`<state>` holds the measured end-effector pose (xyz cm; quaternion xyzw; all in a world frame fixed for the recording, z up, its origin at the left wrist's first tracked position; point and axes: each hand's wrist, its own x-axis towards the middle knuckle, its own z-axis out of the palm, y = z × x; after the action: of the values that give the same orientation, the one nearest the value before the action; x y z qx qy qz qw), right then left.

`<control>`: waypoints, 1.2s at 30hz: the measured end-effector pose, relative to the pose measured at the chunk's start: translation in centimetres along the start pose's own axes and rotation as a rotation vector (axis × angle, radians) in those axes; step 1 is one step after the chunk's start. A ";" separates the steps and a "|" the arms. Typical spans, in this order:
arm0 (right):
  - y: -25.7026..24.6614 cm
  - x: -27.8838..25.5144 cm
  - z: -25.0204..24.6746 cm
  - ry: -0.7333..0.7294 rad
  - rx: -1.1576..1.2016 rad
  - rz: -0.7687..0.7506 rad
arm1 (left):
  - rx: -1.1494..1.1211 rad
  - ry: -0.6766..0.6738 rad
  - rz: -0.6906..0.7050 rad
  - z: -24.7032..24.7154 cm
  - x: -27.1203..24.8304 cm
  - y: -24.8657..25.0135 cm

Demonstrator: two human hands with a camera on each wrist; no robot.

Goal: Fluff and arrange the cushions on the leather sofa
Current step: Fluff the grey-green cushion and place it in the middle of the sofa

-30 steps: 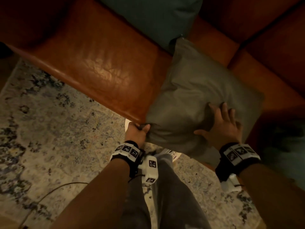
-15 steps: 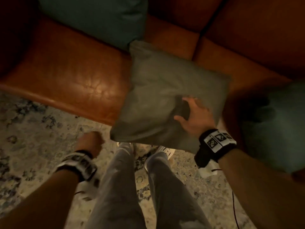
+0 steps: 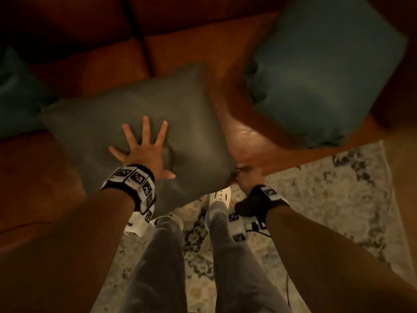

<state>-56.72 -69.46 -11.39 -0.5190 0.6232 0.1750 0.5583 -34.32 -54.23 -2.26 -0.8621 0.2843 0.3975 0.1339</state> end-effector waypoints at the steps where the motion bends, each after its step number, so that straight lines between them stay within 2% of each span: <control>1: -0.1 0.5 0.0 -0.037 0.095 0.046 | 0.003 -0.020 -0.023 0.1 0.6 0.2; 5: -1.3 0.7 -0.1 -0.073 0.576 0.201 | 0.008 -0.042 -0.025 -0.2 1.1 -0.2; 7: -1.8 0.6 -0.2 -0.122 0.663 0.240 | 0.006 -0.038 -0.005 0.0 0.9 -0.9; 10: -1.8 0.6 -1.3 -0.117 0.597 0.228 | 0.010 -0.043 0.004 0.0 1.0 -1.6; 12: -1.1 0.7 -3.8 -0.033 0.531 0.172 | 0.016 -0.053 0.015 -0.2 1.1 -1.8; 14: 1.0 0.9 -7.1 0.196 0.454 0.127 | 0.040 -0.051 0.017 -0.3 1.3 -1.8; 15: 2.2 0.7 -8.5 0.280 0.448 0.143 | 0.045 -0.045 0.010 -0.2 1.4 -1.6; 16: 3.2 0.3 -9.0 0.298 0.449 0.169 | 0.052 -0.036 0.002 -0.1 1.5 -1.5; 17: 4.0 -0.2 -8.8 0.269 0.426 0.185 | 0.058 -0.028 -0.004 0.0 1.5 -1.3; 19: 4.2 -1.1 -6.4 0.081 0.391 0.168 | 0.074 -0.009 -0.005 0.4 1.6 -1.2; 22: 2.2 -0.7 -1.2 -0.166 0.622 0.164 | 0.099 -0.007 -0.012 0.4 1.9 -1.4; 25: -0.1 0.0 1.8 -0.207 0.667 0.137 | 0.155 0.008 -0.002 -0.3 2.7 -2.1; 29: -0.1 -0.4 0.6 -0.074 0.613 0.117 | 0.141 -0.013 0.008 -0.7 3.0 -2.2; 31: 1.4 -0.7 -1.6 0.101 0.499 0.119 | 0.150 -0.020 -0.001 -0.9 3.0 -1.7; 33: 4.0 -0.9 -3.6 0.311 0.552 0.217 | 0.209 -0.054 -0.023 -1.8 3.1 -1.0; 34: 5.2 -1.1 -4.2 0.348 0.621 0.256 | 0.233 -0.090 -0.045 -2.5 3.0 -0.1; 36: 7.0 -0.9 -3.9 0.264 0.691 0.287 | 0.423 -0.125 -0.023 -4.5 2.4 3.5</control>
<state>-64.77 -69.37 -11.88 -0.2261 0.7778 -0.0371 0.5852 -32.40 -60.07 -1.17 -0.7918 0.3425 0.3800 0.3337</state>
